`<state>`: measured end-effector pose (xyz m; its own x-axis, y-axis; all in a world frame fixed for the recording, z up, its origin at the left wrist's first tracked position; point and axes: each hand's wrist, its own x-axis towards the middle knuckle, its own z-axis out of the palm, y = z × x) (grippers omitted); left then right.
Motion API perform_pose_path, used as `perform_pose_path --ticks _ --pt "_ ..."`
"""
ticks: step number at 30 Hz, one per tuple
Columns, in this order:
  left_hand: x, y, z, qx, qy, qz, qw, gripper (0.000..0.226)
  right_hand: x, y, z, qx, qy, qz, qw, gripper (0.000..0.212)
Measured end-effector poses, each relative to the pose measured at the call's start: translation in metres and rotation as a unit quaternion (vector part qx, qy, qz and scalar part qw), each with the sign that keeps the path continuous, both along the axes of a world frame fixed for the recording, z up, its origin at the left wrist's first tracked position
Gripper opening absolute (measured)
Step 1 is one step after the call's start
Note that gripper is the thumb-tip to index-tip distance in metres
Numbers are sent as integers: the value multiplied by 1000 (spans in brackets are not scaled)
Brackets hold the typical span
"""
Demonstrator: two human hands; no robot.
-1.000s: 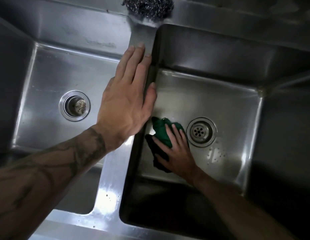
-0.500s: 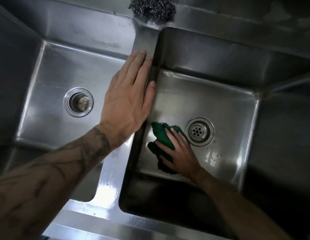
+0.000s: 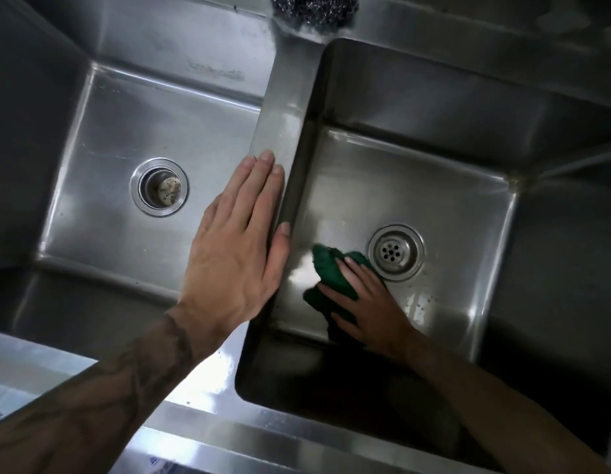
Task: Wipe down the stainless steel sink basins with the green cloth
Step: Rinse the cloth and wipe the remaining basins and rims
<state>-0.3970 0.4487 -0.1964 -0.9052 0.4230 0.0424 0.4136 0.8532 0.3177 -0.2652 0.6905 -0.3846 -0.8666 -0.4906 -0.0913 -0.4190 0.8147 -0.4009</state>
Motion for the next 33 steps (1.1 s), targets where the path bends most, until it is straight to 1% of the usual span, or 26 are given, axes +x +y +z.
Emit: perform_pose_path --ticks 1,3,6,9,11,14,16,18,22,24,26,29,31,33 --pt "0 0 0 -2 1 1 1000 61 10 11 3 -1 -8 -6 1000 55" --pt "-1 1 -1 -2 -1 0 1000 62 15 14 1 0 -7 -50 999 52" --pt "0 2 0 -18 -2 0 1000 63 -11 -37 -1 -9 7 -108 994 48" --pt "1 2 2 -46 -4 -4 999 66 -34 -86 -3 -27 -15 -129 991 59" --pt "2 2 2 -62 -4 1 998 69 -26 -70 -3 -31 -20 -102 994 60" --pt "1 2 1 -53 1 0 999 70 6 -3 -1 -21 -14 -33 999 58" --pt "0 2 -1 -41 4 5 999 70 27 26 1 -5 -20 -32 999 59" --pt "0 1 -1 -33 3 10 999 69 31 21 0 3 -15 -48 999 59" --pt "0 2 0 -23 1 14 1000 68 0 -50 -6 -28 5 -24 999 56" --pt "1 2 0 -23 6 12 1000 68 -11 -73 -8 -39 -10 -29 999 57" --pt "1 2 0 -25 9 10 1000 68 -9 -65 -8 -46 -17 -15 999 56" --pt "1 0 -1 -27 12 2 1000 67 16 -13 -6 -36 -17 23 999 54" --pt "0 0 -2 -20 15 0 1000 67 30 12 -2 -30 -16 17 999 53" --pt "-1 1 -2 -15 17 -6 1000 67 30 8 -4 -25 -10 -15 1000 53"
